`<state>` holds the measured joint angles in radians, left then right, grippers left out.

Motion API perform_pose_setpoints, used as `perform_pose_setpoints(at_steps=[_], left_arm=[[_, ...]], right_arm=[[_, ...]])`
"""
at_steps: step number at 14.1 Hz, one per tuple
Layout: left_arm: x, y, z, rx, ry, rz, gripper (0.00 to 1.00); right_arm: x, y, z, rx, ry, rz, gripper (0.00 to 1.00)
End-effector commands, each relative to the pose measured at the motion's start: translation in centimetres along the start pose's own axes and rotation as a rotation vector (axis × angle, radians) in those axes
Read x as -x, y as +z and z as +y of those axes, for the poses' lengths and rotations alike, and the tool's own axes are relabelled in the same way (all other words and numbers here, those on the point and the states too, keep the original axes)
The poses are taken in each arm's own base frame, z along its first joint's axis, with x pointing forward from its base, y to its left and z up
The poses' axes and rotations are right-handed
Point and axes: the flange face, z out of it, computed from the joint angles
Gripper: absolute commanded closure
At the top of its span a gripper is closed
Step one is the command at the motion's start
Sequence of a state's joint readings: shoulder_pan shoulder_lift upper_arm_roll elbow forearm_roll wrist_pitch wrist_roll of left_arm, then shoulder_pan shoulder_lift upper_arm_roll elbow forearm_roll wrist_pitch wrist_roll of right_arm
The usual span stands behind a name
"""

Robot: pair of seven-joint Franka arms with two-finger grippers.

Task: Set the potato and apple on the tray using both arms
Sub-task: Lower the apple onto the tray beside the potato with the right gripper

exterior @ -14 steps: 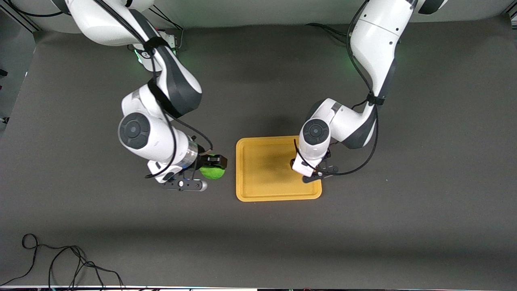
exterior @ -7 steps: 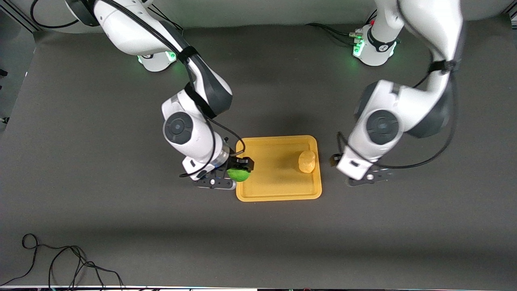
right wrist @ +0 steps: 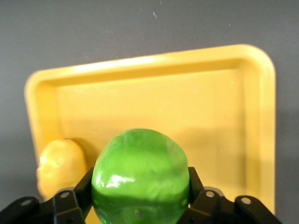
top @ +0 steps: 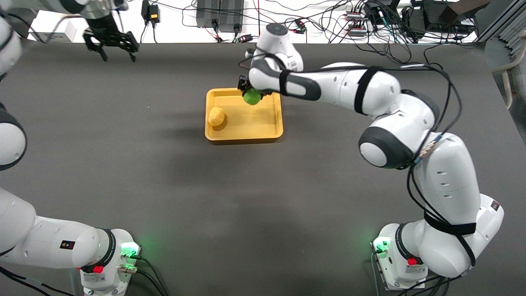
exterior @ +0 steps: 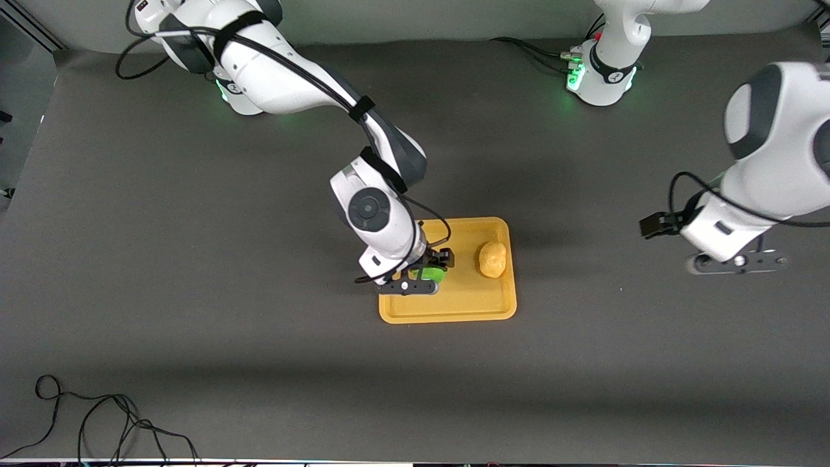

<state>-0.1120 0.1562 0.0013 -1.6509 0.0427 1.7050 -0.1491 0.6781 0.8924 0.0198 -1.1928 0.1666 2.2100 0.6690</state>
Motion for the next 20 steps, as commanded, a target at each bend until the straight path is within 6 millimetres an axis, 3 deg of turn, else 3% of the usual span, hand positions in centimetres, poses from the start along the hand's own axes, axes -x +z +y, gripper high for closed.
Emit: perform_pose_setpoints(at_steps=[1,2,6,11,16,20], left_arm=[[2.2,-1.5,-2.1,0.017,0.034,-0.007,0.0],[2.6,-2.0,-3.1,0.018,0.037,-0.007,0.0],[4.8,-2.9,-3.4,0.022,0.046,-0.012,0.0],[4.5,-3.8,-5.6,0.023,0.007,0.045,0.0],[4.7,-4.1,-5.7,0.025,0.007,0.054,0.0],[4.9,-3.0,-5.7,0.025,0.009,0.058,0.0]], right_arm=[[-0.1,2.3,-1.6,0.042,0.027,0.051,0.72],[0.4,3.1,-1.8,0.046,0.023,0.045,0.72],[0.9,4.9,-2.2,0.031,0.036,0.062,0.72],[2.0,6.2,-2.4,0.051,0.017,0.058,0.72],[2.0,6.6,-1.7,0.082,0.004,0.058,0.72],[2.3,6.8,-1.4,0.092,0.006,0.049,0.72]])
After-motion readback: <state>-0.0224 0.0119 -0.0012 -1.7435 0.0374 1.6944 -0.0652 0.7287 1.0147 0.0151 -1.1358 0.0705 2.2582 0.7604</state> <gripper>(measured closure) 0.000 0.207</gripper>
